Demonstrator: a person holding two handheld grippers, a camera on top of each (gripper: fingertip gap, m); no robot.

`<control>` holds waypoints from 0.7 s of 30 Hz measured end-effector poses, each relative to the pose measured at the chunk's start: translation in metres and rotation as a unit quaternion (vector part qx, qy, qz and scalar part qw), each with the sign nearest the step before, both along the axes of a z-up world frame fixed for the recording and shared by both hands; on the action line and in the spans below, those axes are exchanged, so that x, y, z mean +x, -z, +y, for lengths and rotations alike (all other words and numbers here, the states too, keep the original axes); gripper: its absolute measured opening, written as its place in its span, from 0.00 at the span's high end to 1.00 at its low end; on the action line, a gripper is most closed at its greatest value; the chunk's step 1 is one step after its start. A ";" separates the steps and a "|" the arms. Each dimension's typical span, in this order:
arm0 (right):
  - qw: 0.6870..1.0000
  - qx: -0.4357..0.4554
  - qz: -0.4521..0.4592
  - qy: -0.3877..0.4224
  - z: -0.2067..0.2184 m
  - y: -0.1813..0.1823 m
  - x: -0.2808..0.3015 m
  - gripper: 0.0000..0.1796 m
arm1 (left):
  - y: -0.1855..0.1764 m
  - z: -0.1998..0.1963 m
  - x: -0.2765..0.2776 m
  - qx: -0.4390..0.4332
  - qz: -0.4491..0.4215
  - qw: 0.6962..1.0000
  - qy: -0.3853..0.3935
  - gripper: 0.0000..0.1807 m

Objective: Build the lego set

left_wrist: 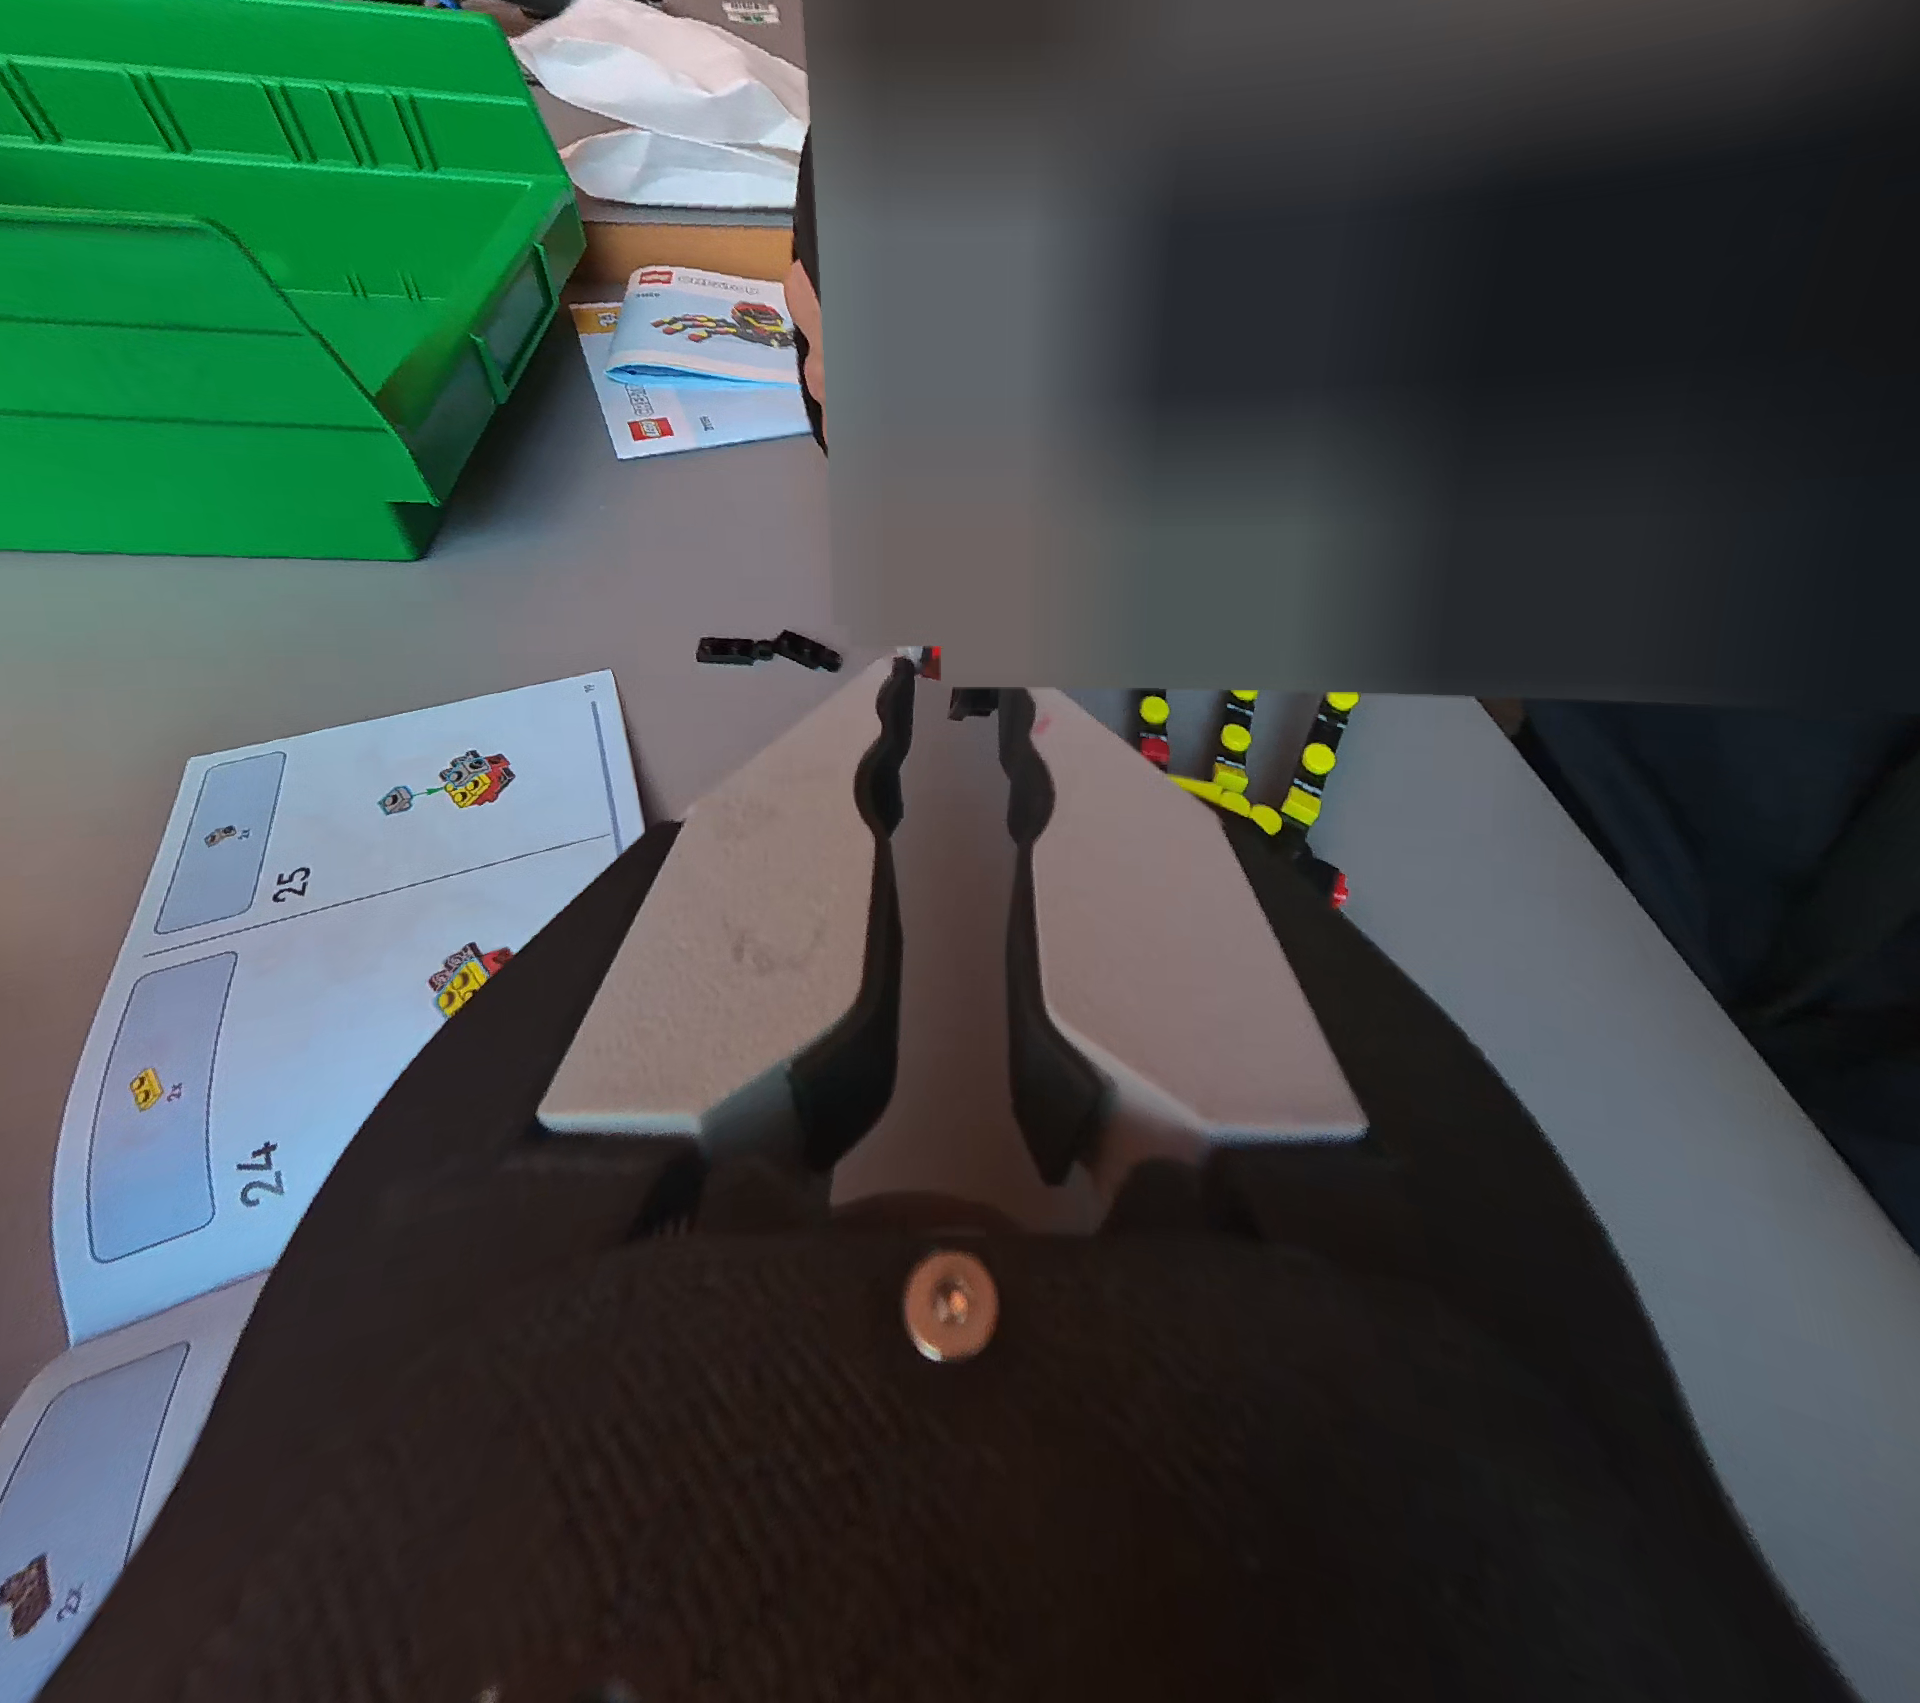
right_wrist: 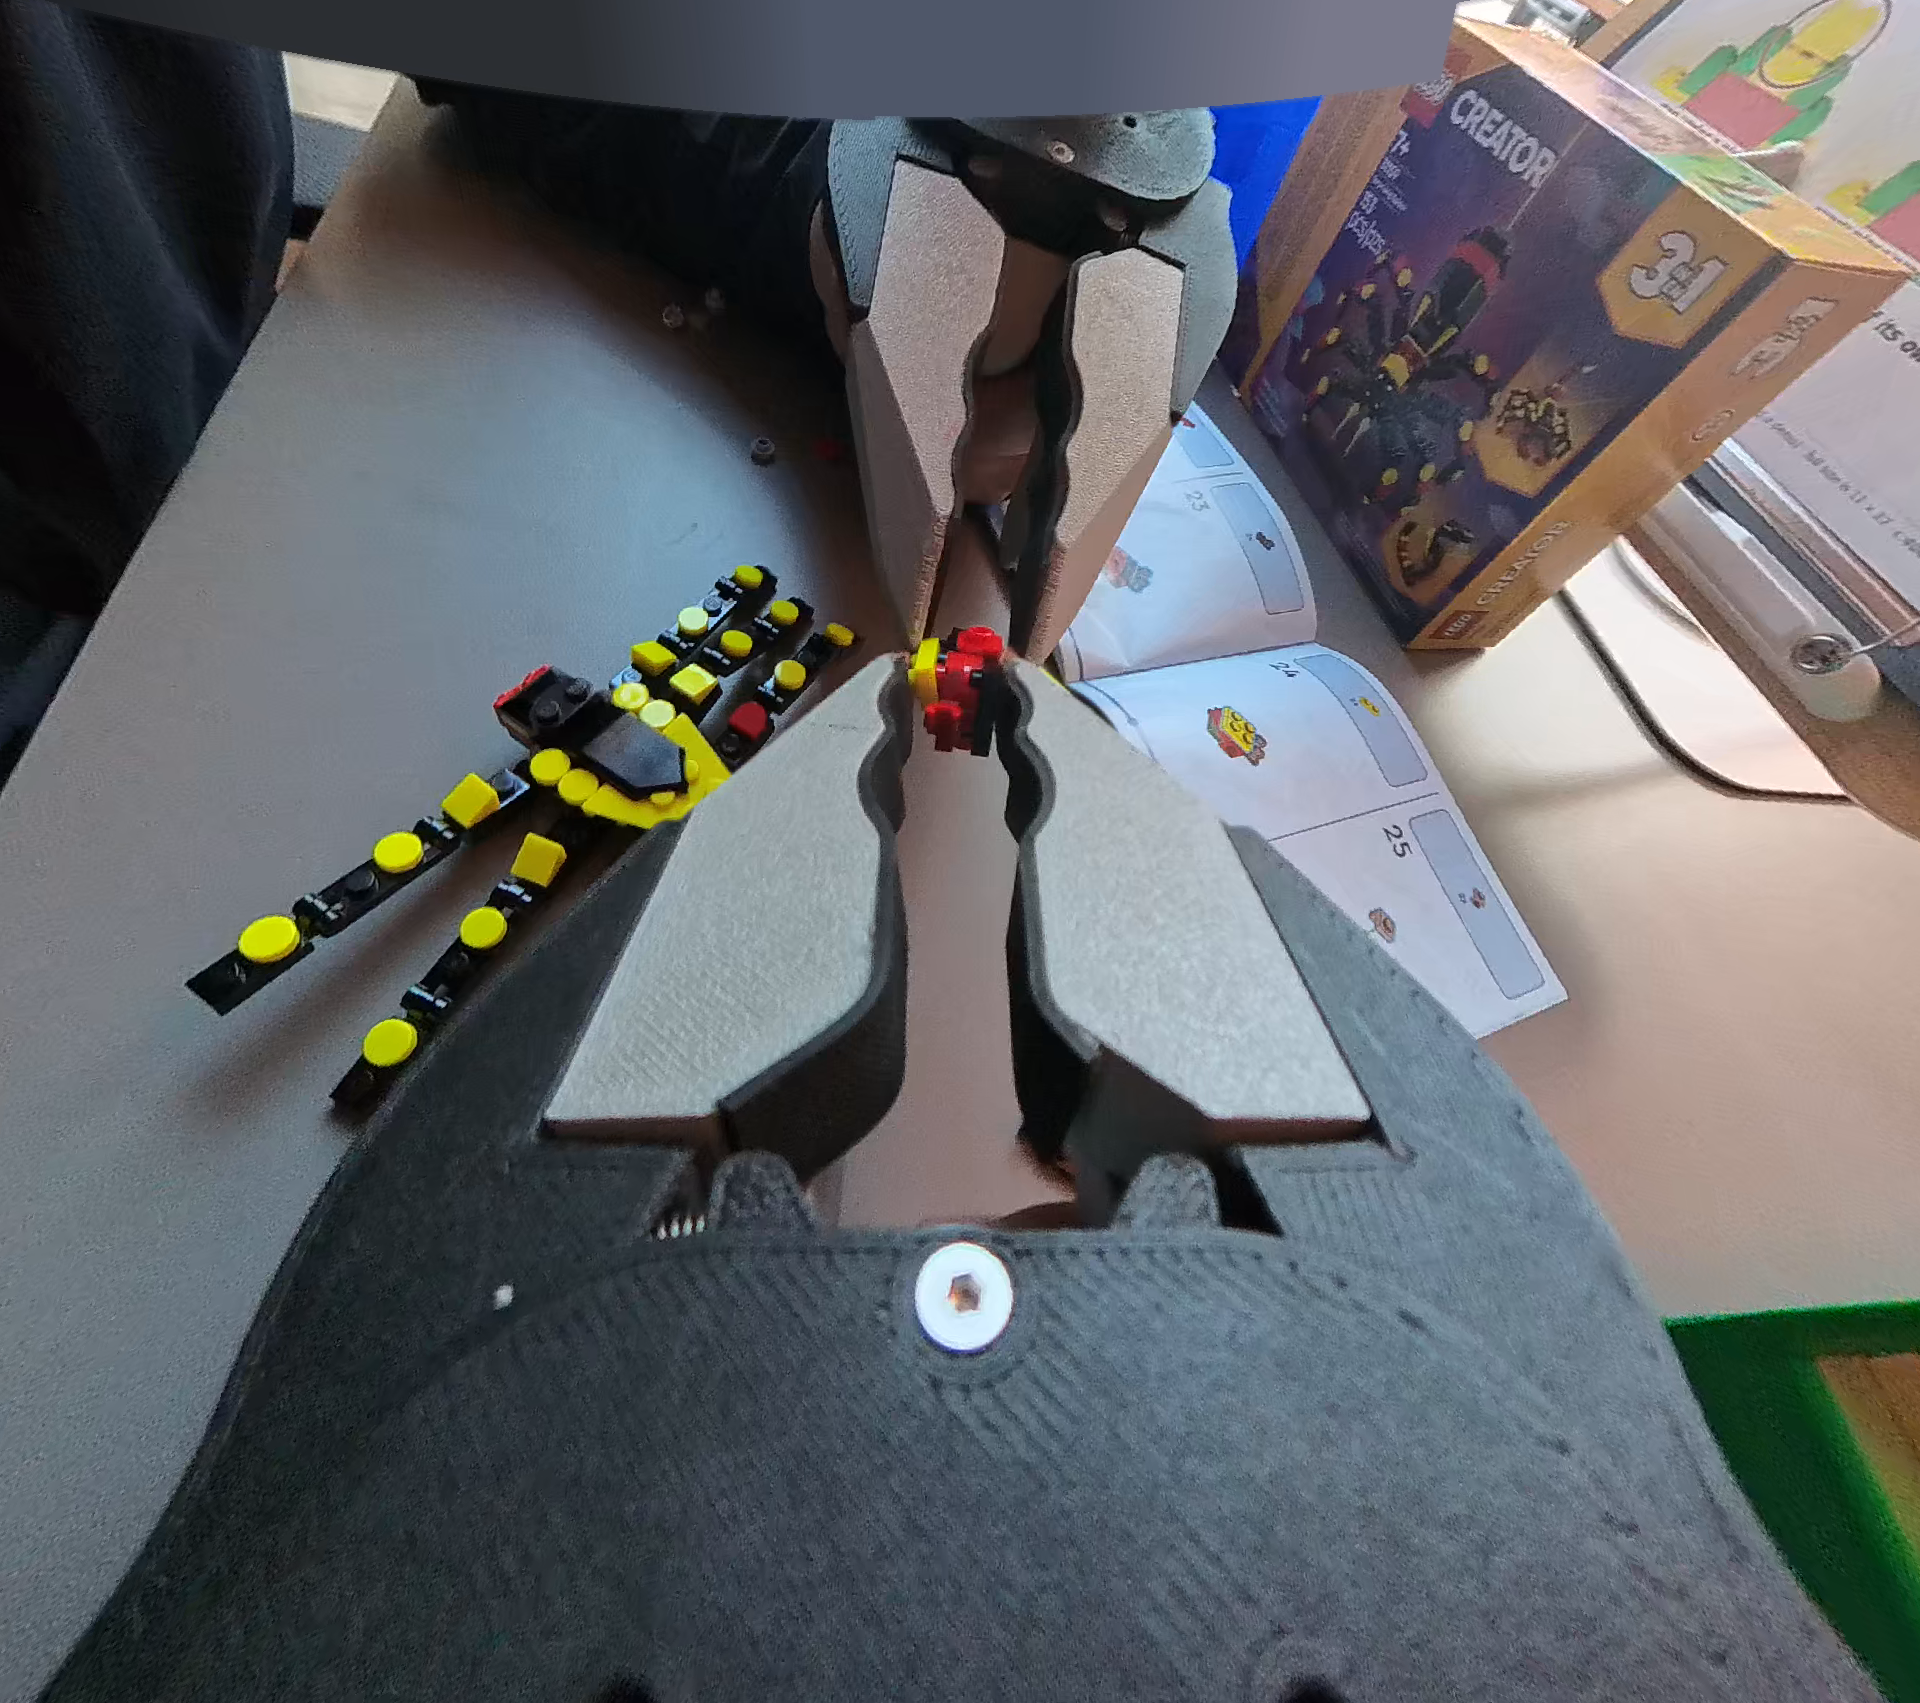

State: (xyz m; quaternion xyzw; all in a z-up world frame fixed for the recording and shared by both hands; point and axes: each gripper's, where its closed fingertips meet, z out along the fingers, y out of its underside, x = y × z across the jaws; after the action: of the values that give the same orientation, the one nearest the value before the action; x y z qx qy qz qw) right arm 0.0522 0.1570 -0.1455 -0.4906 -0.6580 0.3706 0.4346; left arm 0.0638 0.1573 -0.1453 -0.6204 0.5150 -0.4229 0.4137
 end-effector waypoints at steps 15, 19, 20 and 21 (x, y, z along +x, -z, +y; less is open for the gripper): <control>0.906 -0.418 0.055 0.035 0.041 -0.013 -0.005 0.93 | -0.010 0.030 -0.003 0.258 0.069 0.956 -0.120 0.82; 0.881 -0.471 0.048 0.024 0.035 -0.011 -0.011 0.93 | -0.008 0.037 -0.005 0.298 0.101 0.938 -0.144 0.90; 0.876 -0.479 0.047 0.027 0.036 -0.010 -0.011 0.93 | -0.006 0.038 -0.005 0.295 0.104 0.939 -0.146 0.90; 0.873 -0.485 0.044 0.030 0.036 -0.008 -0.011 0.93 | -0.005 0.038 -0.005 0.288 0.106 0.940 -0.147 0.90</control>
State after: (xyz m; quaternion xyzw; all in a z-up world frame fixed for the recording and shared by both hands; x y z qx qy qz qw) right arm 0.0409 0.1930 -0.1377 -0.6425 -0.3604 0.6515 0.1812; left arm 0.0586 0.1952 -0.1406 -0.5844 0.5588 -0.1228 0.5755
